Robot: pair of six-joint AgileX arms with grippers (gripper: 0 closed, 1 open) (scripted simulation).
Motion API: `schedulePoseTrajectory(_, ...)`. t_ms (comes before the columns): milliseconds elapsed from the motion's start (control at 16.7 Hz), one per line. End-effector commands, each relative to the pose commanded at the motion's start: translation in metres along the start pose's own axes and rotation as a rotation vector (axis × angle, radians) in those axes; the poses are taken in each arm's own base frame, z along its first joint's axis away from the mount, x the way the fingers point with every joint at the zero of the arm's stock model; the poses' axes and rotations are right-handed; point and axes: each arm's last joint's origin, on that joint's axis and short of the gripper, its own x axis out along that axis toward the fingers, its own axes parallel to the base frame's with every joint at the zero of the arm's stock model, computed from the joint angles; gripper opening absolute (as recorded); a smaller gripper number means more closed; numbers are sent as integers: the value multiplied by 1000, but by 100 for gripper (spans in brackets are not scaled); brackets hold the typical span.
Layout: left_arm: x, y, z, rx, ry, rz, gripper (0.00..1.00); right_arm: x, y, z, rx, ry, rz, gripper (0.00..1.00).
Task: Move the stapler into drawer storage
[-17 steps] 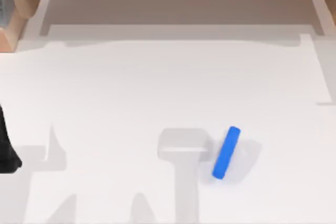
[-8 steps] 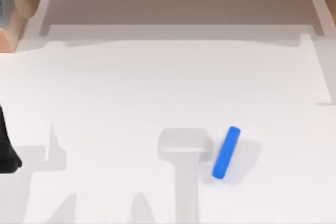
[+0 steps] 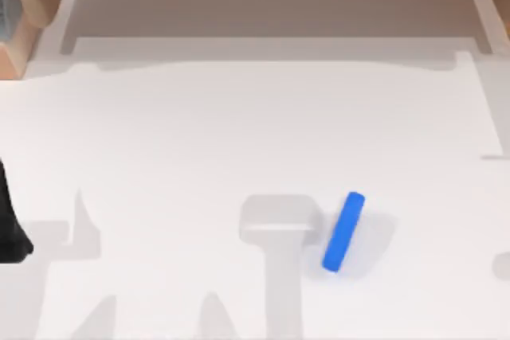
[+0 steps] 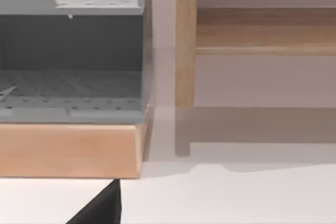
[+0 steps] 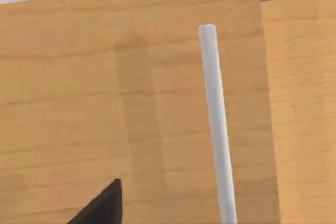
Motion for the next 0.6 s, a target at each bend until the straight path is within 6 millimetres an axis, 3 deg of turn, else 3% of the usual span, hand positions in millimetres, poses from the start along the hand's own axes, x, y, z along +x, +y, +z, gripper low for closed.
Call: schedulePoseTrajectory(600, 0, 0, 0, 0, 0, 0, 100, 46, -11, 40, 503, -294, 192, 100)
